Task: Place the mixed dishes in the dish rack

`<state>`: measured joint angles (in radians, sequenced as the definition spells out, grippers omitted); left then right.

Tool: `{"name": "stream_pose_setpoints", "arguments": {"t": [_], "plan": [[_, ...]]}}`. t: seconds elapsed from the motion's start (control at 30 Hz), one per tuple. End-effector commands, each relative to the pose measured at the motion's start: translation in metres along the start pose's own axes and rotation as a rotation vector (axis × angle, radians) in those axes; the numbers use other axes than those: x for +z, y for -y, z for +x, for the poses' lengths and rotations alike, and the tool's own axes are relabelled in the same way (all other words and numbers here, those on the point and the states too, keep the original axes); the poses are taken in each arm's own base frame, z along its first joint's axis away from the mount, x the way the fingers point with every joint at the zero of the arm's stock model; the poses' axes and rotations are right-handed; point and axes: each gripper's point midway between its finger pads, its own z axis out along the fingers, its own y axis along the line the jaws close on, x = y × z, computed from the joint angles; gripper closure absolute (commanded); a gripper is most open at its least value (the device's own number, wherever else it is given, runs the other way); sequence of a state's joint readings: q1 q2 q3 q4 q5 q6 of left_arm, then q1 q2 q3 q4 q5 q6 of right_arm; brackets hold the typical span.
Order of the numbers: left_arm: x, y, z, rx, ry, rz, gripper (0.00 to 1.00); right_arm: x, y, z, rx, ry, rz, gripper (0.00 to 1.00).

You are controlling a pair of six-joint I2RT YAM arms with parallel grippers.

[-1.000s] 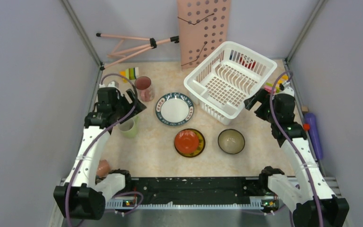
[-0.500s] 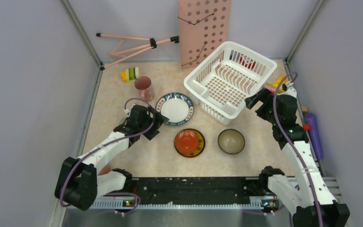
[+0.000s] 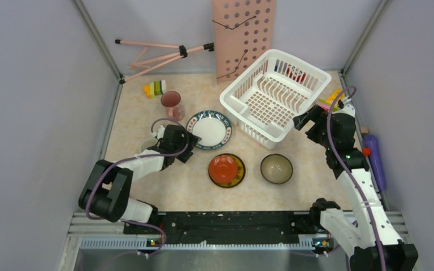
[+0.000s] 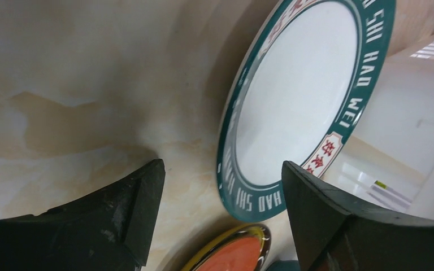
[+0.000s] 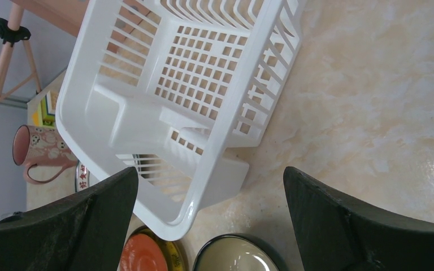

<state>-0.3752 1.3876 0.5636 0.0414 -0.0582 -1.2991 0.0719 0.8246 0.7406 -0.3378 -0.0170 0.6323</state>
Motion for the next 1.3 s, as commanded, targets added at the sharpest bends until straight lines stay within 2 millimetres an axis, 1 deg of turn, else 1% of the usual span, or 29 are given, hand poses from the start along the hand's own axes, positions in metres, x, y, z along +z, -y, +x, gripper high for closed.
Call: {"name": "stream_pose_setpoints", "arguments": {"t": [0.0, 0.07, 0.13, 0.2, 0.27, 0.37, 0.47, 0.53, 0.57, 0.6, 0.8, 0.93, 1.03, 1.13, 1.27], "plan": [[0.01, 0.032, -0.01, -0.029, 0.038, 0.092, 0.22, -0.007, -0.019, -0.024, -0.001, 0.068, -0.047, 0.02], [0.013, 0.031, -0.01, -0.028, 0.042, 0.092, 0.26, -0.007, -0.016, -0.025, -0.002, 0.079, -0.032, 0.02], [0.014, 0.031, -0.011, -0.026, 0.049, 0.093, 0.35, -0.006, -0.014, -0.025, -0.003, 0.083, -0.024, 0.02], [0.014, 0.03, -0.014, -0.025, 0.062, 0.092, 0.4, -0.005, -0.013, -0.025, -0.001, 0.084, -0.018, 0.02], [0.012, 0.029, -0.016, -0.019, 0.08, 0.09, 0.47, -0.005, -0.013, -0.024, -0.001, 0.082, -0.02, 0.02], [0.009, 0.029, -0.022, -0.012, 0.109, 0.097, 0.63, -0.004, -0.013, -0.023, 0.001, 0.082, -0.024, 0.03], [0.007, 0.03, -0.027, 0.008, 0.131, 0.09, 0.65, -0.003, -0.013, -0.022, 0.004, 0.075, -0.027, 0.03], [0.005, 0.034, -0.029, 0.025, 0.137, 0.094, 0.78, -0.004, -0.014, -0.021, 0.003, 0.075, -0.029, 0.03], [0.004, 0.034, -0.029, 0.037, 0.137, 0.092, 0.93, -0.004, -0.013, -0.021, 0.005, 0.073, -0.027, 0.03], [0.002, 0.034, -0.029, 0.04, 0.136, 0.085, 1.0, -0.004, -0.013, -0.022, 0.005, 0.076, -0.028, 0.03], [-0.022, 0.038, -0.04, 0.057, 0.185, 0.097, 1.0, -0.007, -0.012, -0.022, 0.007, 0.084, -0.024, 0.03], [-0.045, 0.051, -0.045, 0.1, 0.195, 0.123, 1.0, -0.005, -0.011, -0.023, 0.011, 0.092, -0.02, 0.03], [-0.069, 0.068, -0.054, 0.147, 0.222, 0.157, 1.0, -0.004, -0.012, -0.025, 0.015, 0.098, -0.022, 0.03], [-0.092, 0.075, -0.064, 0.207, 0.259, 0.158, 1.0, -0.002, -0.013, -0.026, 0.015, 0.099, -0.026, 0.04], [-0.122, 0.093, -0.075, 0.282, 0.319, 0.218, 1.0, 0.002, -0.013, -0.024, 0.002, 0.082, -0.022, 0.04]]}}
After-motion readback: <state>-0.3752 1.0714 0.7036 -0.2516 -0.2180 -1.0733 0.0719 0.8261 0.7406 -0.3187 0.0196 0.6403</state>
